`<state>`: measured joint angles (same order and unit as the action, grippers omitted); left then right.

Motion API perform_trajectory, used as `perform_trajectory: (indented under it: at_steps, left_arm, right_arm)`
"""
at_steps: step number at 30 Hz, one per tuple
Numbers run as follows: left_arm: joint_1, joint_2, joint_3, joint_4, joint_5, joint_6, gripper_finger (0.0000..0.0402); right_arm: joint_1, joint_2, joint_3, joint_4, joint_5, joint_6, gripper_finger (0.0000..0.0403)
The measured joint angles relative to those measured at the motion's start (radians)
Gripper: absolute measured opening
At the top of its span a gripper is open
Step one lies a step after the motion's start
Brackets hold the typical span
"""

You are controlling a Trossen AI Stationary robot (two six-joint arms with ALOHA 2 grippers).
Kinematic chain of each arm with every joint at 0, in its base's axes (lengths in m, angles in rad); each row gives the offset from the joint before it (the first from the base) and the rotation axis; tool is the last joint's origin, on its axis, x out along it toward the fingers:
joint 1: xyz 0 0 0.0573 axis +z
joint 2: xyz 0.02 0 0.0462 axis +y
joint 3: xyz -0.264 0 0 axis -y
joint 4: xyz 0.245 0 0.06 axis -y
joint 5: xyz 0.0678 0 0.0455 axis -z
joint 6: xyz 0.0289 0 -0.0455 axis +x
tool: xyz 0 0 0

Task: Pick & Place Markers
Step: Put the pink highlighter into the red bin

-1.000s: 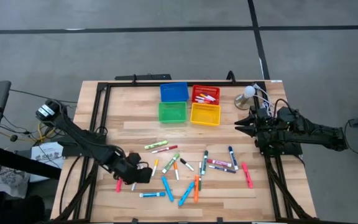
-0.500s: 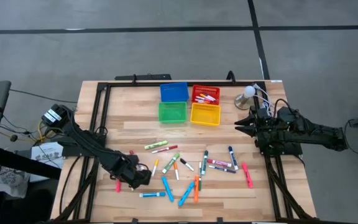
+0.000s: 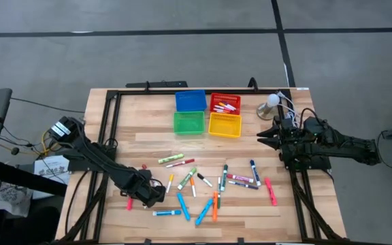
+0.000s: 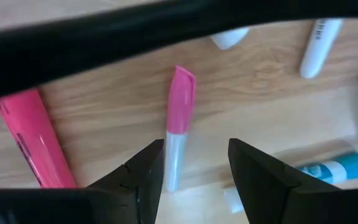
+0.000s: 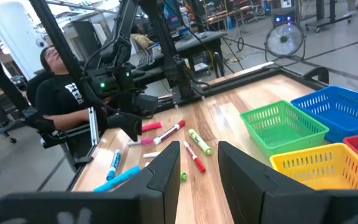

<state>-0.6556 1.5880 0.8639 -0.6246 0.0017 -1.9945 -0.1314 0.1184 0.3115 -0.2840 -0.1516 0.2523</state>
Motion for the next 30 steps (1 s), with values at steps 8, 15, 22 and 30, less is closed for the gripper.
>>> perform_trajectory:
  at_steps: [8,15,22,30]
  left_arm:
    - [0.002,0.035,-0.001,0.003,0.007,-0.004,0.0177]
    - [0.002,0.08,-0.001,0.005,0.038,-0.002,0.0177]
    - [0.001,0.086,0.0,0.008,0.043,-0.001,0.0177]
    - [0.001,0.087,0.0,0.012,0.043,-0.001,0.0177]
  right_arm:
    - [0.0,0.0,0.0,0.0,0.0,0.0,0.0098]
    - [0.0,0.0,0.0,0.0,0.0,0.0,0.0098]
    - [0.0,0.0,0.0,0.0,0.0,0.001,0.0098]
    - [0.0,0.0,0.0,0.0,0.0,0.001,0.0098]
